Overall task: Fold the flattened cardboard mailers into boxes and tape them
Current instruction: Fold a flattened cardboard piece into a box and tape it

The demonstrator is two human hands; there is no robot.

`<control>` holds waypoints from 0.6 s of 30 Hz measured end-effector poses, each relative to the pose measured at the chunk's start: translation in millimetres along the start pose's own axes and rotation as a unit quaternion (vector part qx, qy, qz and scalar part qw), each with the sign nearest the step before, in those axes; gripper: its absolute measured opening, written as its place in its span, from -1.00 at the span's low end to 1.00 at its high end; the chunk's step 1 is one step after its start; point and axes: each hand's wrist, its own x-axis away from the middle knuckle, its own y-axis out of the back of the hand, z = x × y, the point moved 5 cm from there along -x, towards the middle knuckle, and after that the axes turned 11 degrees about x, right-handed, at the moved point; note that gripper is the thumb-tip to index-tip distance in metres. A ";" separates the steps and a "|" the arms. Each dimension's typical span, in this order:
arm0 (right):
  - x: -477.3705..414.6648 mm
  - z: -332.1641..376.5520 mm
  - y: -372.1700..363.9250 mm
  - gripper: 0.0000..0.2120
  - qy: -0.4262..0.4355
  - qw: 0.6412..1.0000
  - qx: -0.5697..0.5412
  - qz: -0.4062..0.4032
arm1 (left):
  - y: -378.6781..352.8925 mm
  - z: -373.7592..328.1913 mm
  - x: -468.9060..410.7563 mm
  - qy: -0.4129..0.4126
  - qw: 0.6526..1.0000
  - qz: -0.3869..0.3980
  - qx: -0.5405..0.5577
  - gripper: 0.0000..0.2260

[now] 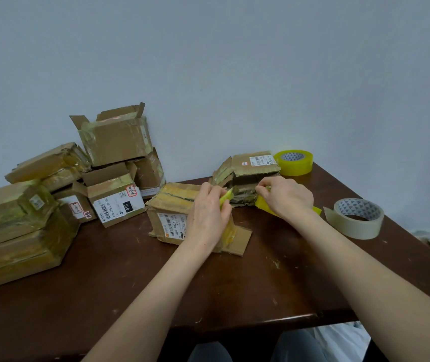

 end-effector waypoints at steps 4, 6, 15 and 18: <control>0.1 0.6 0.6 -0.74 -0.002 1.000 0.003 0.004 | 2.5 1.4 2.0 -0.025 0.999 -0.012 0.016 -0.88; 0.3 1.7 0.2 -0.74 0.000 1.000 0.003 0.007 | 1.6 1.7 2.2 -0.025 1.000 -0.006 0.010 -0.88; 2.7 2.3 2.1 -0.74 0.007 1.000 0.004 0.004 | -8.2 -1.0 -4.4 -0.005 0.998 0.017 -0.062 -0.85; 4.3 2.8 0.7 -0.74 0.014 1.000 0.006 0.003 | -11.0 -1.0 -7.1 -0.007 0.996 0.018 -0.092 -0.83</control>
